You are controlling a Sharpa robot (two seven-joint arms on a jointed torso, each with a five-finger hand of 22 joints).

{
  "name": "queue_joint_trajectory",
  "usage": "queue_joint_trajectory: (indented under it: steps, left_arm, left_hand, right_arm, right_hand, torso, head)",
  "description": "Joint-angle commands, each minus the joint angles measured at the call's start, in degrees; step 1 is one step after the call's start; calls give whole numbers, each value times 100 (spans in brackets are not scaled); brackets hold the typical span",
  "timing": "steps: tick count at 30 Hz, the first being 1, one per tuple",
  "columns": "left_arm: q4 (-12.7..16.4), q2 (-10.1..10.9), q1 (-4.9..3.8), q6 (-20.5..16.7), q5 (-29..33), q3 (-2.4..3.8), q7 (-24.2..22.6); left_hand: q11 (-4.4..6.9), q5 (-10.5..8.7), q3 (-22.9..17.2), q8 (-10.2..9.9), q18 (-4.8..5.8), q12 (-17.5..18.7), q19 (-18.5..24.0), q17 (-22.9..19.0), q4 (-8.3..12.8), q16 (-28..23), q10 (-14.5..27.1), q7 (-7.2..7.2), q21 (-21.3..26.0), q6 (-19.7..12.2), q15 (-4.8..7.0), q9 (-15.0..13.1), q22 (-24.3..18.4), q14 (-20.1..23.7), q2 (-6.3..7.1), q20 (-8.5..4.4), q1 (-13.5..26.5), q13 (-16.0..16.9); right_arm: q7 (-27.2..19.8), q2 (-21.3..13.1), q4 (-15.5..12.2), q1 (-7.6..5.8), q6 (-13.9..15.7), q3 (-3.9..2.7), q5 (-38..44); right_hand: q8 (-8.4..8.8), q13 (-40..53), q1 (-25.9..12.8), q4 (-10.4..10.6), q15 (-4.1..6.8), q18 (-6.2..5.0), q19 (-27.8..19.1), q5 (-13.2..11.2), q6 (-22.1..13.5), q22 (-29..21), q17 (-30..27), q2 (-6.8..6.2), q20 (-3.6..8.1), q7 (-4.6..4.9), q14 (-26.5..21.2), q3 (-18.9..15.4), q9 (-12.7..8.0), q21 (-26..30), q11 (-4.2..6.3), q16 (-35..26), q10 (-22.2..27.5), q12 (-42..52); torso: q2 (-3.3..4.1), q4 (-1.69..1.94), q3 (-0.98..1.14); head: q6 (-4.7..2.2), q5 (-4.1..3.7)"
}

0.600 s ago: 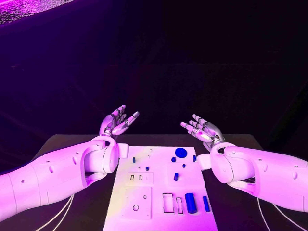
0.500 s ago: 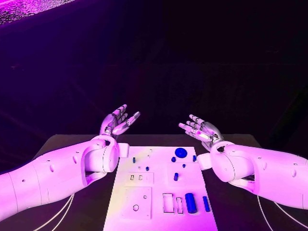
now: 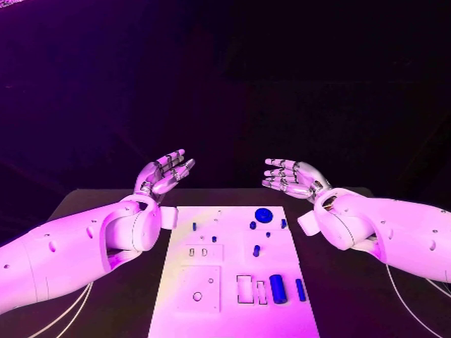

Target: Assemble the parts on the task board

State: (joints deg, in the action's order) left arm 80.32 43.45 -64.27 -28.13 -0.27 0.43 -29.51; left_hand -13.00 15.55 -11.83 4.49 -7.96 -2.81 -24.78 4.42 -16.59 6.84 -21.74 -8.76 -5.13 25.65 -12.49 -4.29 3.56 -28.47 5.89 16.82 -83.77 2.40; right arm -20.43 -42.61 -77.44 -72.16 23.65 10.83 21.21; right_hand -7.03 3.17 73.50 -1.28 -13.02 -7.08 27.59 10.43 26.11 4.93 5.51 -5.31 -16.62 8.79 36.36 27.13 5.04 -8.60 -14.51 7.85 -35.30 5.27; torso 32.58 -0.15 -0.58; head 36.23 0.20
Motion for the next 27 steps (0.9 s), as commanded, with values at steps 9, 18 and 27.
queue_joint_trajectory:
  steps: [9, 18, 27]
  left_arm:
    - [524, 420, -17, 445, -249, 9, -89]
    - [1032, 722, -19, 589, -441, 24, 46]
    - [1480, 986, -20, 663, -495, 81, 103]
  left_hand:
    - [143, -45, -358, 728, -264, -441, -2252, 499, 49, 731, -3110, -535, -752, 2212, 298, -390, 185, -2256, 122, -75, -200, 164]
    - [234, -49, -567, 816, -266, -368, -2608, 760, 85, 841, -3462, -468, -891, 2379, 414, -455, 190, -2603, 261, -198, -282, 163]
    - [257, -52, -634, 840, -261, -341, -2703, 841, 104, 847, -3565, -452, -937, 2423, 438, -480, 196, -2651, 322, -238, -305, 164]
  right_arm:
    - [954, -5, 137, -220, -291, -31, 3312]
    - [1664, 15, 126, -361, -588, -35, 5063]
    - [2208, 36, -17, -407, -698, -35, 6328]
  right_hand:
    - [-650, 56, 152, -274, 532, -354, 1998, -9, 2503, 199, 268, -353, 209, 478, 2344, 513, 375, -766, 433, 555, -2489, 6]
    - [-706, 82, 252, -312, 947, -347, 2857, -24, 2909, 526, 729, -569, 642, 249, 3504, 399, 426, -1451, 720, 1033, -3253, -101]
    - [-649, 87, 170, -261, 1222, -336, 3458, 362, 3137, 1181, 1599, -847, 1004, 51, 4469, 46, 532, -2511, 897, 2014, -3367, -171]
  torso:
    - [246, 80, -10]
    - [405, 147, -35]
    - [572, 197, -69]
  head:
    - [9, -69]
    - [-2, -133]
    - [-2, -204]
